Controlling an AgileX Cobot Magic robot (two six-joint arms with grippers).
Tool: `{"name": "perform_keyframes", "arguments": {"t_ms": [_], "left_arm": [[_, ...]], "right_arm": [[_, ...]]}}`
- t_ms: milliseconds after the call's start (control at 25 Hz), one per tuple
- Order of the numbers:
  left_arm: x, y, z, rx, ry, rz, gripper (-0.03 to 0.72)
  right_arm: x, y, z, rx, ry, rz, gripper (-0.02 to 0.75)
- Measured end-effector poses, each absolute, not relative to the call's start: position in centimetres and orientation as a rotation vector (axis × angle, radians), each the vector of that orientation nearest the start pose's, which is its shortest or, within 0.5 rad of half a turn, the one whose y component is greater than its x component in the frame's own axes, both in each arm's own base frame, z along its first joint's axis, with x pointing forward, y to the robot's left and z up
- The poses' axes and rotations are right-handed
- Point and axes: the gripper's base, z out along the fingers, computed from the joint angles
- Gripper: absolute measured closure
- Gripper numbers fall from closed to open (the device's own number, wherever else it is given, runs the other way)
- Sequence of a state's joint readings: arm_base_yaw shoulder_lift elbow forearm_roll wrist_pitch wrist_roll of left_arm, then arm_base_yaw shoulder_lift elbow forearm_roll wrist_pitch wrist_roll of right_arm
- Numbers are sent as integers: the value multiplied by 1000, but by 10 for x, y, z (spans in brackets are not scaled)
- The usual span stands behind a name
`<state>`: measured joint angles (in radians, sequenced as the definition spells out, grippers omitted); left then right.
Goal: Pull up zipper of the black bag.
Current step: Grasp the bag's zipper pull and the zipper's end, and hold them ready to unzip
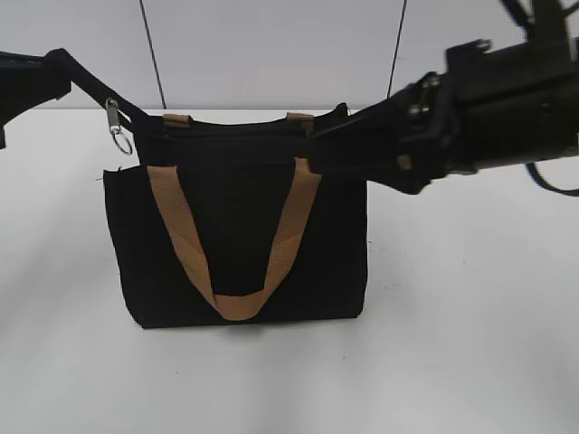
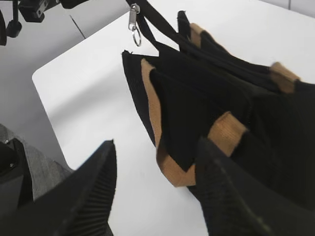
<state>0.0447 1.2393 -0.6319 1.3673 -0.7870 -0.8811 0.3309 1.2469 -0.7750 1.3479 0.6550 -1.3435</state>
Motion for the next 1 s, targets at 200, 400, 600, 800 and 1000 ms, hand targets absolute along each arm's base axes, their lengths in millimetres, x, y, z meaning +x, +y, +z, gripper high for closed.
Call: {"name": "perform_keyframes", "arguments": {"t_ms": [200, 400, 600, 800, 1000], "left_arm": [[238, -52, 276, 810, 1631, -399, 666], [238, -52, 276, 809, 1631, -398, 666], [238, -52, 276, 809, 1632, -397, 666], [238, -52, 276, 809, 1632, -397, 666], [238, -52, 276, 808, 1632, -396, 666]], "right_arm": [[240, 179, 279, -868, 1993, 868, 336], [258, 226, 276, -921, 1989, 929, 351], [271, 265, 265, -973, 1988, 972, 358], [282, 283, 253, -986, 2004, 988, 358], [295, 294, 242, -973, 2017, 994, 358]]}}
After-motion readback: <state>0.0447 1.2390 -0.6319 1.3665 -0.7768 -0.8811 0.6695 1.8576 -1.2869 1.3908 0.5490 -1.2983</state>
